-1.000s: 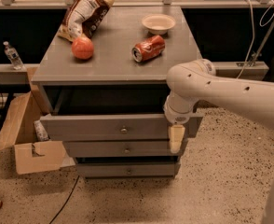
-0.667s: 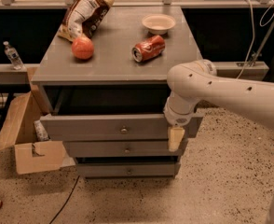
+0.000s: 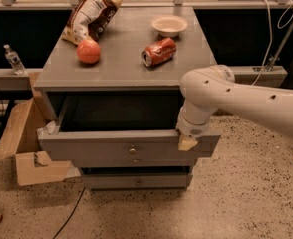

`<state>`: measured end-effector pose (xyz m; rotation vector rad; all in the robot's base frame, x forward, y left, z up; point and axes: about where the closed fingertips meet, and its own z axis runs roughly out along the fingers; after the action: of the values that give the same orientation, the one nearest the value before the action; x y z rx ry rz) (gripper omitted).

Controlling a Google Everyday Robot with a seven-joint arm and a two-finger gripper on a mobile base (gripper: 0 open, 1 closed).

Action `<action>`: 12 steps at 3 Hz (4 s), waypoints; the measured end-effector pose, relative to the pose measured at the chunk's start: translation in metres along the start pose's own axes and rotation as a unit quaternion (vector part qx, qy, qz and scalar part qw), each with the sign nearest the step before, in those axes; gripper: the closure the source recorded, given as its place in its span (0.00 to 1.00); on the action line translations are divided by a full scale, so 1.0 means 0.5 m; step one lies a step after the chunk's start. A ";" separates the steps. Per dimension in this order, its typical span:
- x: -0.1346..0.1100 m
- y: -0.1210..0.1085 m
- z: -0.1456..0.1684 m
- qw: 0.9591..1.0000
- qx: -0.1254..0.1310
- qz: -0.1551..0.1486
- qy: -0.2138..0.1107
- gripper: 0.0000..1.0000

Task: Open top drawer

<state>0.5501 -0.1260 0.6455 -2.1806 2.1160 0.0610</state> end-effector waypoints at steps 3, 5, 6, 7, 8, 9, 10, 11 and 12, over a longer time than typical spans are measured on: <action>0.005 0.072 -0.012 0.999 0.008 0.040 -0.018 1.00; -0.004 0.088 -0.016 0.998 0.014 0.052 -0.030 0.82; -0.004 0.088 -0.016 0.998 0.014 0.052 -0.030 0.57; -0.004 0.088 -0.016 0.998 0.014 0.052 -0.030 0.35; -0.007 0.099 -0.009 0.999 -0.001 0.045 -0.031 0.11; 0.000 0.136 0.006 0.998 -0.026 0.052 -0.036 0.00; 0.008 0.164 0.015 0.997 -0.040 0.062 -0.038 0.00; 0.012 0.200 0.005 0.996 -0.043 0.070 -0.040 0.19; 0.013 0.221 -0.013 0.996 -0.040 0.075 -0.040 0.43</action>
Offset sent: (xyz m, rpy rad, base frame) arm -0.0612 -0.0199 0.0033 0.0456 -0.0060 -0.1260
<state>0.4397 -0.1363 0.6463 -2.0189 2.2661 0.2445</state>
